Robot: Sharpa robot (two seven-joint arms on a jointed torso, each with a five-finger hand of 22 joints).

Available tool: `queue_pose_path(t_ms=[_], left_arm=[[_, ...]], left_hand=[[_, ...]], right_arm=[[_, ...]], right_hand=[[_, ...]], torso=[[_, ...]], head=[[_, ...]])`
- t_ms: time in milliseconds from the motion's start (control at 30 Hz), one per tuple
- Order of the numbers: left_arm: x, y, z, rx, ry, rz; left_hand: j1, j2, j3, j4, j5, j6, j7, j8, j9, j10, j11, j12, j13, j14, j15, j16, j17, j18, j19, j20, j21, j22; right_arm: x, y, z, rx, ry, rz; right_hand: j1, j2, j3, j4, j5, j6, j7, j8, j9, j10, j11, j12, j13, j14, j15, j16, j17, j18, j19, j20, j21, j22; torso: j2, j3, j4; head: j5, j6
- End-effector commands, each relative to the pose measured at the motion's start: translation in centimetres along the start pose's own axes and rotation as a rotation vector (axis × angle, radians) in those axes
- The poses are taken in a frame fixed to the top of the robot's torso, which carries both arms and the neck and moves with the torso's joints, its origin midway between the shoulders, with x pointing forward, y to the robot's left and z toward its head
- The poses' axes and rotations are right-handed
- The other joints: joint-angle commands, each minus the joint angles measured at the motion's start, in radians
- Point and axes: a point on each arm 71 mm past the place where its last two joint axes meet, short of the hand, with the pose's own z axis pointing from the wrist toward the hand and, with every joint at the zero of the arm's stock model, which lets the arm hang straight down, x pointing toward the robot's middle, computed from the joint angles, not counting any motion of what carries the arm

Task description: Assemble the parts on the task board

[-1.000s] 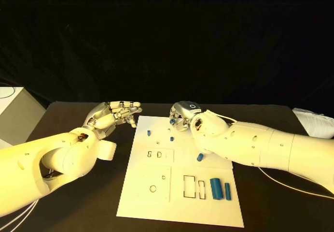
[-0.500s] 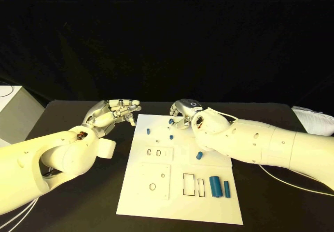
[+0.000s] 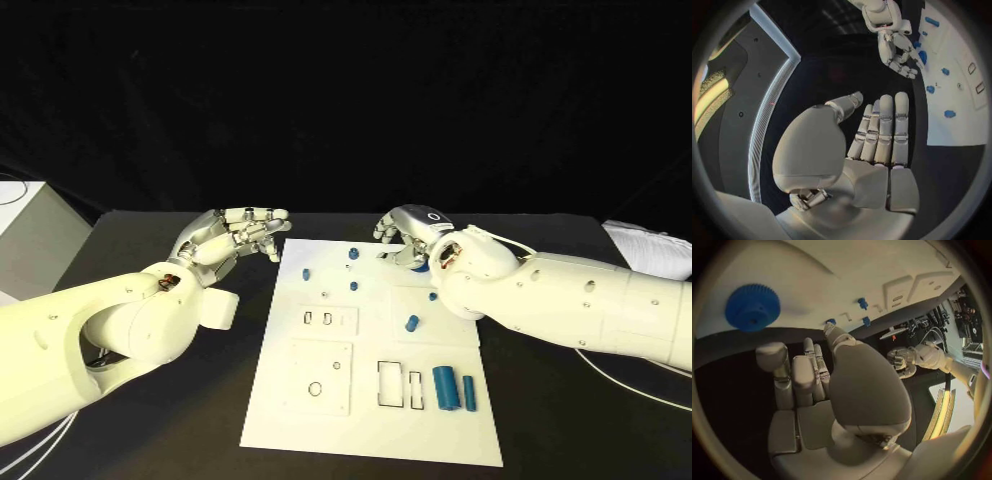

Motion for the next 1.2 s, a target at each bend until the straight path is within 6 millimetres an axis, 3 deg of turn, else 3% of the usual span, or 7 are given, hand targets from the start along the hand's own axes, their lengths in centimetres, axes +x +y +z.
queue_pose_path(t_ms=[33, 200, 300, 333, 367, 500, 1200], left_arm=[[0.2, -0.2, 0.1, 0.011, 0.012, -0.004], [0.0, -0.1, 0.1, 0.011, 0.011, -0.003], [0.0, -0.1, 0.2, 0.013, 0.014, 0.0], [0.0, -0.1, 0.2, 0.014, 0.016, 0.0], [0.0, -0.1, 0.2, 0.014, 0.017, 0.0], [0.0, -0.1, 0.3, 0.014, 0.02, 0.0], [0.3, 0.1, 0.5, 0.011, 0.032, -0.004]], left_hand=[[0.004, 0.0, 0.004, -0.003, -0.007, 0.0, -0.003, 0.002, 0.001, 0.003, -0.001, 0.003, 0.001, 0.0, 0.002, -0.004, -0.002, 0.015, 0.001, 0.001, 0.007, 0.001], [0.004, 0.0, 0.005, -0.003, -0.007, 0.001, -0.004, 0.003, 0.002, 0.004, -0.002, 0.003, 0.002, 0.0, 0.002, -0.004, -0.002, 0.016, 0.001, 0.001, 0.008, 0.002], [0.004, 0.004, 0.006, -0.002, -0.007, 0.013, -0.011, 0.011, 0.006, 0.025, -0.009, 0.013, 0.005, 0.0, -0.003, -0.002, -0.006, 0.016, -0.003, -0.001, 0.014, 0.004], [0.004, 0.005, 0.006, -0.002, -0.007, 0.013, -0.012, 0.011, 0.007, 0.026, -0.01, 0.013, 0.006, 0.0, -0.003, -0.002, -0.006, 0.016, -0.004, -0.002, 0.014, 0.005], [0.004, 0.005, 0.006, -0.002, -0.007, 0.013, -0.012, 0.011, 0.007, 0.026, -0.01, 0.013, 0.006, 0.0, -0.003, -0.002, -0.006, 0.016, -0.004, -0.002, 0.014, 0.005], [0.004, 0.005, 0.006, -0.002, -0.007, 0.014, -0.013, 0.012, 0.007, 0.027, -0.01, 0.014, 0.006, 0.0, -0.004, -0.002, -0.006, 0.016, -0.004, -0.002, 0.015, 0.005], [0.001, 0.003, 0.005, -0.001, -0.007, 0.012, -0.013, 0.011, 0.007, 0.026, -0.01, 0.013, 0.005, 0.001, -0.004, 0.0, -0.007, 0.016, -0.005, -0.003, 0.017, 0.006]], right_arm=[[-1.3, -0.8, -0.8, -0.005, -0.042, 0.132], [-3.5, -3.3, -2.3, -0.047, -0.051, 0.2], [-4.2, -5.1, -2.9, -0.044, -0.03, 0.212], [-4.4, -6.0, -3.1, -0.03, -0.013, 0.213], [-4.5, -6.5, -3.2, -0.019, 0.0, 0.212], [-4.5, -7.9, -3.4, 0.025, 0.046, 0.207], [-1.5, -8.3, -2.1, 0.191, 0.155, 0.134]], right_hand=[[0.013, -0.016, 0.051, 0.015, 0.006, 0.018, 0.002, -0.011, -0.007, 0.044, -0.004, 0.005, -0.003, 0.012, -0.005, 0.015, 0.021, 0.001, 0.023, 0.0, 0.034, 0.042], [0.045, -0.024, 0.124, 0.005, 0.015, 0.035, -0.004, -0.012, -0.011, 0.151, -0.024, 0.047, 0.023, 0.043, -0.021, 0.093, 0.157, -0.024, 0.076, -0.012, 0.155, 0.181], [0.02, -0.059, 0.123, -0.005, 0.012, 0.04, -0.022, -0.013, -0.012, 0.248, -0.05, 0.175, 0.125, 0.055, -0.042, 0.136, 0.229, -0.037, 0.098, -0.029, 0.215, 0.251], [0.003, -0.073, 0.094, -0.021, 0.021, 0.034, -0.032, -0.012, -0.012, 0.246, -0.058, 0.578, 0.536, 0.06, -0.051, 0.155, 0.251, -0.045, 0.108, -0.032, 0.246, 0.288], [-0.025, -0.054, 0.079, -0.013, 0.025, 0.021, -0.02, -0.012, -0.012, 0.281, -0.048, 1.025, 1.036, 0.076, -0.038, 0.206, 0.358, -0.057, 0.127, -0.03, 0.3, 0.351], [-0.05, -0.04, 0.038, 0.013, 0.028, -0.007, -0.007, -0.004, -0.01, 0.403, -0.026, 1.305, 1.39, 0.106, -0.015, 0.284, 0.543, -0.076, 0.164, -0.013, 0.391, 0.458], [-0.043, -0.021, -0.071, 0.051, 0.038, -0.052, 0.011, 0.005, -0.008, 0.485, -0.008, 1.381, 1.502, 0.131, 0.002, 0.325, 0.671, -0.11, 0.227, 0.009, 0.516, 0.601]], torso=[[-0.004, 0.0054, -0.0094], [-0.009, 0.0098, -0.016], [-0.012, 0.0125, -0.0208], [-0.013, 0.0131, -0.0221], [-0.014, 0.0138, -0.022], [-0.014, 0.0171, -0.0219], [-0.011, 0.0119, -0.0192]], head=[[-0.001, 0.006], [-0.009, 0.008], [-0.009, 0.011], [-0.01, 0.011], [-0.011, 0.011], [-0.013, 0.01], [-0.017, 0.002]])
